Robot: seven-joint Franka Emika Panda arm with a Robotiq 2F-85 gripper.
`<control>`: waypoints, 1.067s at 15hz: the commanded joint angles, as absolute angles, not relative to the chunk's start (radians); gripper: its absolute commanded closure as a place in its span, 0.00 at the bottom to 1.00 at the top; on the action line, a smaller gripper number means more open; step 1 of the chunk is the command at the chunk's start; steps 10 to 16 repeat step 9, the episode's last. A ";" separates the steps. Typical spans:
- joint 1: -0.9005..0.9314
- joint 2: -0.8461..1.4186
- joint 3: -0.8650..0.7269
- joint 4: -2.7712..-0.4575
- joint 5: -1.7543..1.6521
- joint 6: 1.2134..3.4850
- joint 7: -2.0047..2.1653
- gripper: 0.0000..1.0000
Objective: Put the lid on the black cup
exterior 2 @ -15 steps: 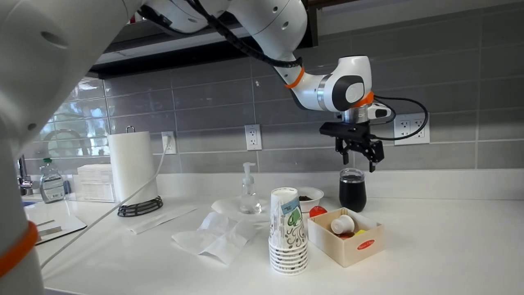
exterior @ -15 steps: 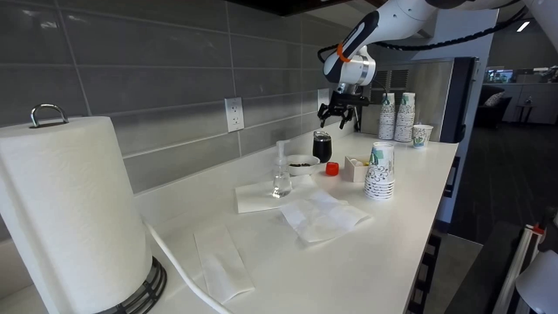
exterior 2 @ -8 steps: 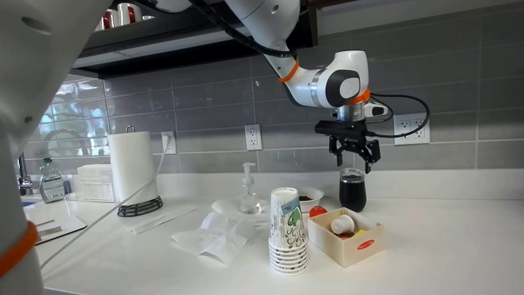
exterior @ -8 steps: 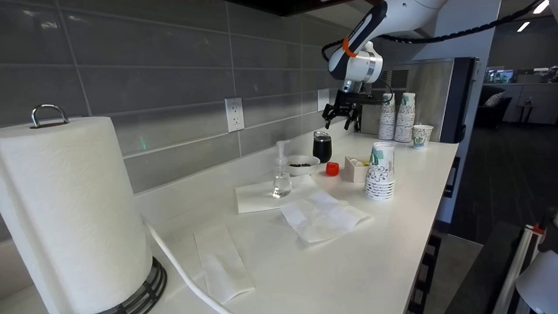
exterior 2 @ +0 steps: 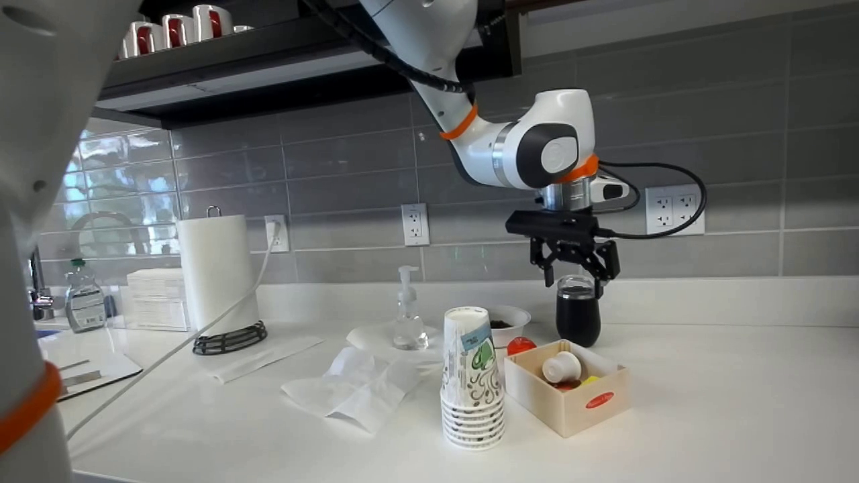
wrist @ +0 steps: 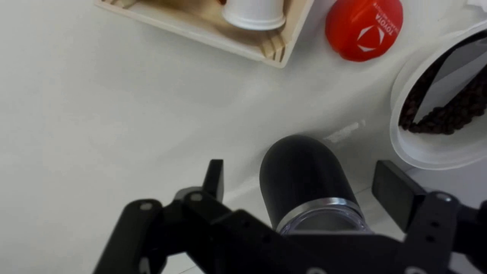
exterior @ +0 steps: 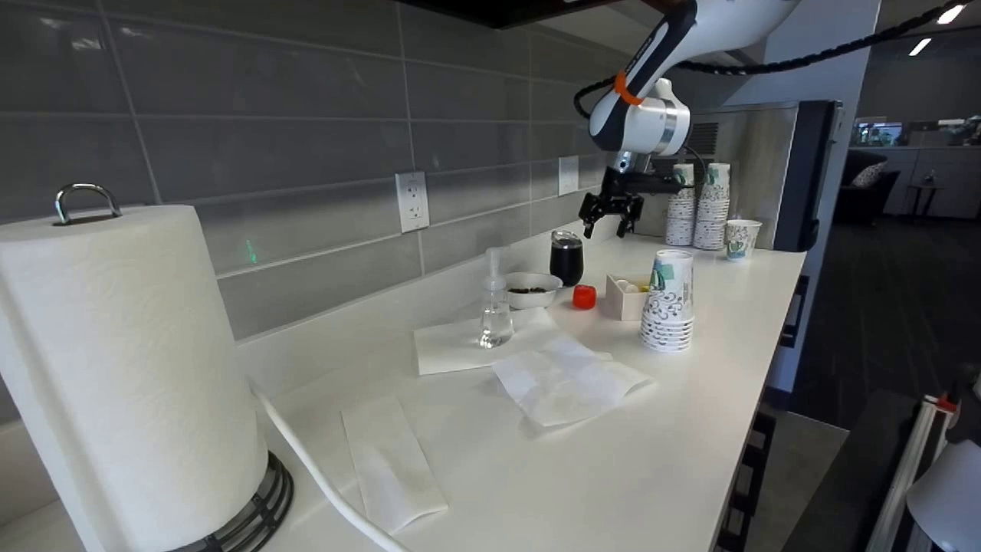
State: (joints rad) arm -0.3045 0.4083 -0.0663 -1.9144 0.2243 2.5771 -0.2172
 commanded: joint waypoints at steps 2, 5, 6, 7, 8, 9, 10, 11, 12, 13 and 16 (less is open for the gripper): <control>-0.316 0.326 -0.052 -2.037 0.251 2.648 -0.274 0.00; -0.318 0.308 -0.050 -2.069 0.260 2.670 -0.288 0.00; -0.318 0.303 -0.050 -2.077 0.265 2.676 -0.291 0.00; -0.318 0.300 -0.050 -2.084 0.270 2.681 -0.295 0.00; -0.318 0.297 -0.050 -2.089 0.276 2.683 -0.297 0.00; -0.319 0.294 -0.048 -2.093 0.283 2.683 -0.299 0.00; -0.319 0.294 -0.048 -2.093 0.283 2.683 -0.299 0.00; -0.319 0.294 -0.048 -2.093 0.283 2.683 -0.299 0.00; -0.319 0.294 -0.048 -2.093 0.283 2.683 -0.299 0.00; -0.319 0.294 -0.048 -2.093 0.283 2.683 -0.299 0.00; -0.319 0.294 -0.048 -2.093 0.283 2.683 -0.299 0.00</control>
